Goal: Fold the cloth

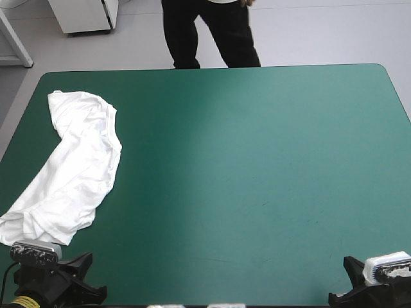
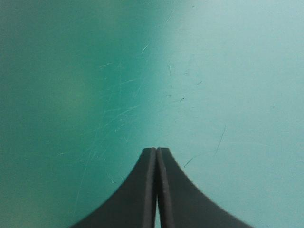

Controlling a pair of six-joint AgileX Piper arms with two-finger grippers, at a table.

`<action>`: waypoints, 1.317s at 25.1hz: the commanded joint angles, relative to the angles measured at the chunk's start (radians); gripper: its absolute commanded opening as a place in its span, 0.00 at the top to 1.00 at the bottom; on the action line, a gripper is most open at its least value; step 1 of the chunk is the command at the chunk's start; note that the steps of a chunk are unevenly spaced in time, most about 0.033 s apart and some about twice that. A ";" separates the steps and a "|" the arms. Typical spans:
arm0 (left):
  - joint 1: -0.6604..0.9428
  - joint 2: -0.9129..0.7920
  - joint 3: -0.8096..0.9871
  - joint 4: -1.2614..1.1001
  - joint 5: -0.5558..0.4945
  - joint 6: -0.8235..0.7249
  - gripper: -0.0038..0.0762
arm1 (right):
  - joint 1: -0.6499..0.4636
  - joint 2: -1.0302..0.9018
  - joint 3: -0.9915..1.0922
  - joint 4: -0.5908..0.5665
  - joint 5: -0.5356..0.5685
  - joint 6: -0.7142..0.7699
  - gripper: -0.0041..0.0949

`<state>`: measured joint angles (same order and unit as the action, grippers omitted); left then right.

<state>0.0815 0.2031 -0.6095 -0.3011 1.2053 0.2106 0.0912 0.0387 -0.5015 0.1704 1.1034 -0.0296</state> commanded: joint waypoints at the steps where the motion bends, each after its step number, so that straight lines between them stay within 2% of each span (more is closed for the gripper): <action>1: 0.001 0.019 -0.025 -0.026 -0.052 -0.004 0.96 | 0.003 0.020 -0.020 0.014 -0.057 0.030 0.97; 5: 0.001 0.027 -0.053 -0.010 -0.042 -0.006 0.96 | 0.002 0.039 -0.060 0.017 -0.056 0.030 0.97; 7: 0.001 0.073 -0.137 0.051 -0.026 -0.056 0.96 | -0.001 0.110 -0.160 -0.006 -0.056 0.030 0.97; 9: 0.001 0.157 -0.250 0.116 -0.022 -0.064 0.96 | -0.001 0.228 -0.291 -0.090 -0.051 0.077 0.97; 11: 0.001 0.276 -0.374 0.159 -0.010 -0.058 0.91 | -0.001 0.377 -0.431 -0.160 -0.038 0.092 0.95; 15: 0.001 0.468 -0.585 0.162 0.037 -0.040 0.59 | -0.001 0.627 -0.652 -0.164 -0.004 0.060 0.68; 16: 0.001 0.548 -0.658 0.167 0.035 -0.065 0.45 | -0.001 0.712 -0.718 -0.160 0.006 0.060 0.55; 18: 0.001 0.622 -0.732 0.201 0.035 -0.113 0.33 | -0.001 0.788 -0.776 -0.160 0.020 0.079 0.46; 19: 0.001 0.664 -0.766 0.223 0.043 -0.135 0.30 | -0.001 0.825 -0.800 -0.158 0.032 0.080 0.43; 25: 0.001 0.911 -0.903 0.341 0.068 -0.172 0.29 | -0.001 0.958 -0.848 -0.158 0.053 0.077 0.43; 33: 0.003 1.181 -0.994 0.382 0.078 -0.193 0.29 | -0.001 0.968 -0.848 -0.156 0.057 0.076 0.43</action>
<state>0.0815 1.3383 -1.5610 0.0734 1.2476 0.0346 0.0912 1.0203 -1.3155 0.0163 1.1964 0.0494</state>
